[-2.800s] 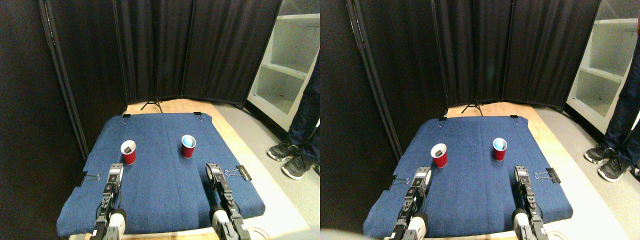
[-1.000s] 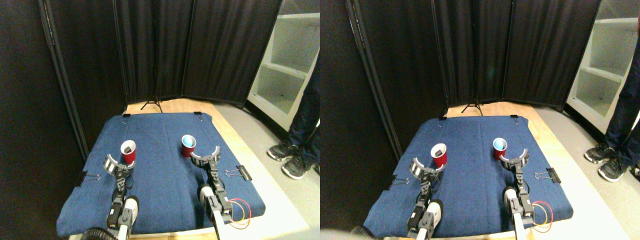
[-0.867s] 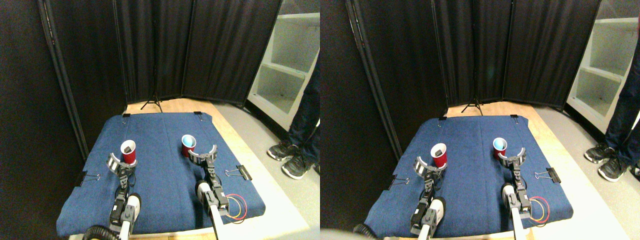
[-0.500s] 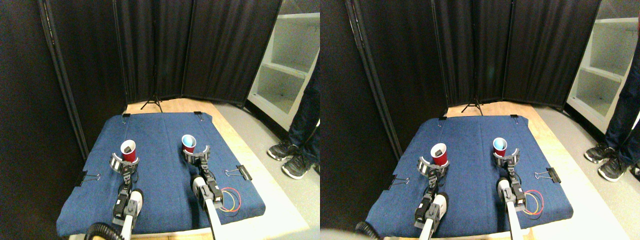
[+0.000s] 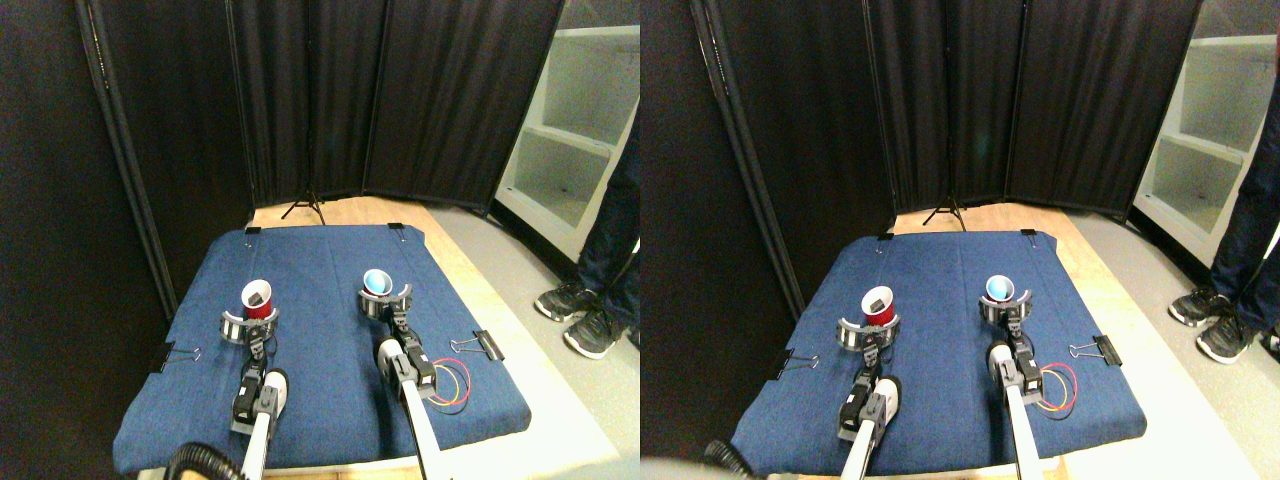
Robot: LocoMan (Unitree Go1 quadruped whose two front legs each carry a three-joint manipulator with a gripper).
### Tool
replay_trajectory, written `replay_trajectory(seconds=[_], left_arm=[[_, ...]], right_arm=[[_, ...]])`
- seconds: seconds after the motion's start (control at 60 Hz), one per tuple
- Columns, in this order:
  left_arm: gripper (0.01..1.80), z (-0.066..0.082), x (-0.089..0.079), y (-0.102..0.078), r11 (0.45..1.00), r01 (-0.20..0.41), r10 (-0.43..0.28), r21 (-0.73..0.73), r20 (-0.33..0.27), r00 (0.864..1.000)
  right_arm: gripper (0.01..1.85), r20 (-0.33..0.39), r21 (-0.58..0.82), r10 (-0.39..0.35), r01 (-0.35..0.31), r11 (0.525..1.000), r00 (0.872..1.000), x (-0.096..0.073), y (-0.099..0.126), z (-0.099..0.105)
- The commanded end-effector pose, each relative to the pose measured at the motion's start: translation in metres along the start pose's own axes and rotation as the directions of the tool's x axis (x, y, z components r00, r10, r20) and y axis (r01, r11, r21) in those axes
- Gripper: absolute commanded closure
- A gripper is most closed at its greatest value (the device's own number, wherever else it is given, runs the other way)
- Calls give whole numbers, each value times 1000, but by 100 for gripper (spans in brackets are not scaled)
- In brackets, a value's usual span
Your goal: Pour (bimanual)
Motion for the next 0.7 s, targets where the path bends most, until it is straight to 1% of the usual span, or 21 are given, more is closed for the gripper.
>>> replay_trajectory(seconds=[0.017,0.183,0.367,0.45,0.567,0.633,0.7], left_arm=[[67,-5,3,6,1000,-14,14,16,-26,1000],[64,-5,2,6,1000,-18,18,-1,-29,999],[61,-6,3,7,1000,-26,27,6,-33,999],[64,-7,4,8,999,-34,34,13,-32,999],[65,-8,6,8,999,-45,46,10,-52,998],[64,-10,10,8,999,-51,51,-8,-58,997],[65,-12,12,8,998,-63,61,-24,-73,995]], right_arm=[[79,0,10,-1,1,1000,1000,5,-2,-2],[79,4,26,-9,9,1000,1000,7,-7,-3],[75,-14,71,-8,9,997,1000,9,-12,-5],[72,-7,109,-14,14,994,1000,10,-15,-4],[74,6,119,-16,15,993,1000,10,-17,-3],[71,13,101,-16,15,995,1000,11,-16,-2],[72,19,104,-12,10,995,1000,11,-15,-2]])
